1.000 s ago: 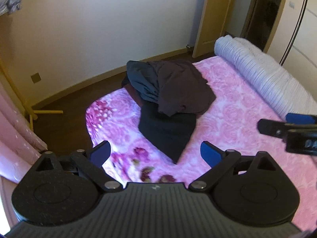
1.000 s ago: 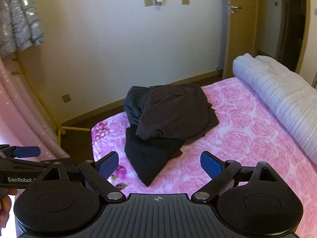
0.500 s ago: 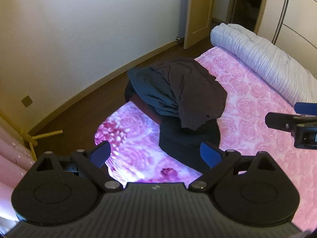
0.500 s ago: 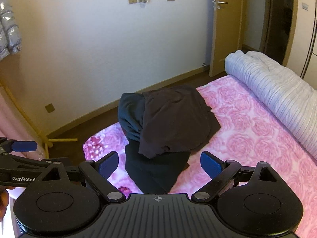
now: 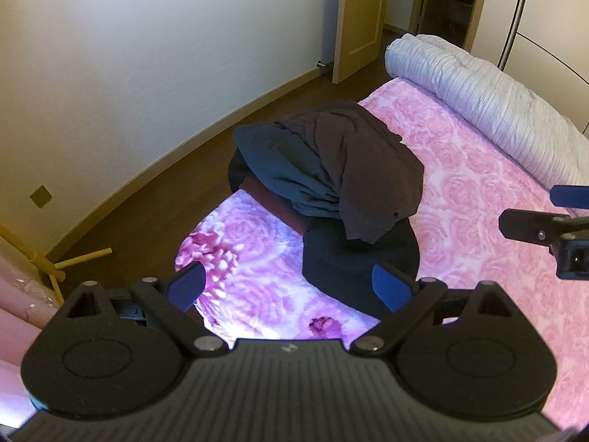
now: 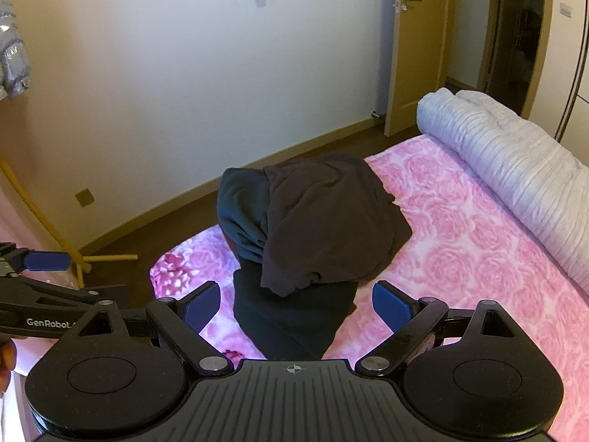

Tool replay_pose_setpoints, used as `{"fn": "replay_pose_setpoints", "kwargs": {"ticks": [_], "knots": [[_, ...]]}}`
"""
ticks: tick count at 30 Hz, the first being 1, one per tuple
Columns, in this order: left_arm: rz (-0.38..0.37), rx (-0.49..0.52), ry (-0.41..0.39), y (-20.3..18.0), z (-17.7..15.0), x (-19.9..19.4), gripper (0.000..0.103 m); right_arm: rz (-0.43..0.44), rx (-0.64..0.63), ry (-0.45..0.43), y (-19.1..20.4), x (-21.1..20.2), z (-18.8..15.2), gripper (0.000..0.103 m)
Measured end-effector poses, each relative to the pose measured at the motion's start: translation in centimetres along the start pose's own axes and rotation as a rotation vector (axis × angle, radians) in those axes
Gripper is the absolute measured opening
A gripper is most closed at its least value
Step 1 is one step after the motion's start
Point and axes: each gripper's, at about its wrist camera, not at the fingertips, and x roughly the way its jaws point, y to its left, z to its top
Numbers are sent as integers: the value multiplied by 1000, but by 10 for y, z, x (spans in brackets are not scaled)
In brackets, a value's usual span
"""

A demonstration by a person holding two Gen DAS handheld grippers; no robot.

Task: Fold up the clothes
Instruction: 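Approach the crumpled dark brown shirt on the bed with both tools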

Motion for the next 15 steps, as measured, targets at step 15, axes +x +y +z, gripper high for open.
{"fn": "replay_pose_setpoints", "kwargs": {"ticks": [15], "knots": [[43, -67, -16, -30, 19, 0, 96, 69, -20, -11, -43, 3, 21, 93]]}}
